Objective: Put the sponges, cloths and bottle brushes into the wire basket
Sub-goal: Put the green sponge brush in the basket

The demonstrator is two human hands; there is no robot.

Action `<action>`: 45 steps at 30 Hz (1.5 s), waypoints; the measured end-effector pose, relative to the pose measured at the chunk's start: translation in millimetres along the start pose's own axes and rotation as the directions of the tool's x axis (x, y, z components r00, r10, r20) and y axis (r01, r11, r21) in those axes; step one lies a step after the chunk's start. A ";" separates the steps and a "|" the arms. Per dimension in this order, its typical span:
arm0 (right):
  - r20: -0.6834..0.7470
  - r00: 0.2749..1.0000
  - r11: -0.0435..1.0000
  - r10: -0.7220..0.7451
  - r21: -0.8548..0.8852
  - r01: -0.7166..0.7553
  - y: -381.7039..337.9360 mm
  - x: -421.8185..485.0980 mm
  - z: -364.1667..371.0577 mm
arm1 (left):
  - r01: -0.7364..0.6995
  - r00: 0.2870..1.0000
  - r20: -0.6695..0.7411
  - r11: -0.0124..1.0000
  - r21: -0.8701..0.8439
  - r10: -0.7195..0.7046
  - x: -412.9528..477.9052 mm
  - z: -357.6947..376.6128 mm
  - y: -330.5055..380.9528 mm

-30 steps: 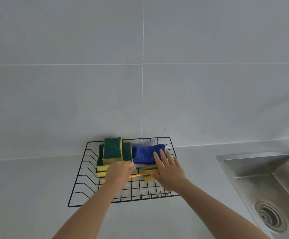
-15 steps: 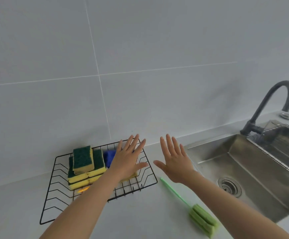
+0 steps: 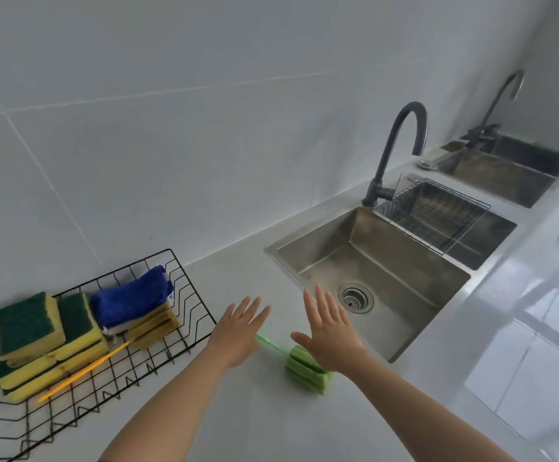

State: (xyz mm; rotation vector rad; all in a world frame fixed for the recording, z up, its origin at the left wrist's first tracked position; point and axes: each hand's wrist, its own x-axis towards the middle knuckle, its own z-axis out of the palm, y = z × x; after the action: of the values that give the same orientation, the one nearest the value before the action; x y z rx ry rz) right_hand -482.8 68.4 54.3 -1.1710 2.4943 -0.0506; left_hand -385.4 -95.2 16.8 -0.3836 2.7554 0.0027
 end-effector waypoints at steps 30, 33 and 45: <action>-0.263 0.956 0.991 0.126 -0.011 -0.134 0.2 -7.2 -35.7 | 0.111 0.930 -0.347 0.992 -0.051 -0.122 5.1 -63.8 -0.8; -0.327 0.944 0.998 0.039 -0.040 -0.055 -25.9 4.3 -59.8 | 0.177 0.890 -0.411 0.981 -0.082 -0.195 -15.8 -80.9 -26.6; -0.199 0.881 0.895 -0.430 -0.221 0.387 -187.0 51.0 -34.3 | 0.584 0.748 -0.239 0.785 -0.206 -0.619 -143.6 -27.9 -142.4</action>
State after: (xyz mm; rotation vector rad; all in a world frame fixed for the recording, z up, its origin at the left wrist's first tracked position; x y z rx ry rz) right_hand -387.2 -95.9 105.3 -1.8591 2.4405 -0.0950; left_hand -228.3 -195.9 99.6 -1.4055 2.7768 -0.0610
